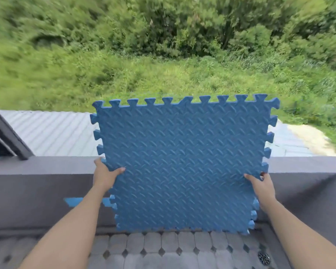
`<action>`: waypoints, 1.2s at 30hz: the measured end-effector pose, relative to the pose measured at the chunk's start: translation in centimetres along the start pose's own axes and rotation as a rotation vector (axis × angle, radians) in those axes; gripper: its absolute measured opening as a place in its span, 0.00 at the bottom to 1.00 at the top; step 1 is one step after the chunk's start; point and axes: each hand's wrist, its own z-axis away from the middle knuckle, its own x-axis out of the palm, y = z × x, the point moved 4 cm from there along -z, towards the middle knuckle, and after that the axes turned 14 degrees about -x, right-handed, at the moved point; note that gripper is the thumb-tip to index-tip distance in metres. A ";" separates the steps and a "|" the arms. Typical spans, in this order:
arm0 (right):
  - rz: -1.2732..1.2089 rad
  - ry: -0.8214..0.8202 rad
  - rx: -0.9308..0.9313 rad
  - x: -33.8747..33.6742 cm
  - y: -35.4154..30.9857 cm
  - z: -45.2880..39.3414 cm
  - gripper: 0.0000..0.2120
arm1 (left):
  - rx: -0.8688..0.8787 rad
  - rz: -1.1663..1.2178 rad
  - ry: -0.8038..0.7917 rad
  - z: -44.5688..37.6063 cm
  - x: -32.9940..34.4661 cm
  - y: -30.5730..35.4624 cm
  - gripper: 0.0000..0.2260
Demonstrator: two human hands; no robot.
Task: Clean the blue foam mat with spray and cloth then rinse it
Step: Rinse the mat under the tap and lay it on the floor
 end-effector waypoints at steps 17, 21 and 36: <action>0.191 -0.643 -0.367 32.6 -15.0 17.1 0.44 | -0.286 0.040 0.492 -4.3 -29.8 -21.2 0.40; 0.208 -0.759 -0.457 39.7 -16.8 21.5 0.42 | -0.368 0.035 0.538 -3.4 -35.2 -26.7 0.46; 0.436 -1.378 -0.960 70.7 -8.1 41.2 0.50 | -0.913 0.236 0.924 3.4 -37.1 -54.9 0.56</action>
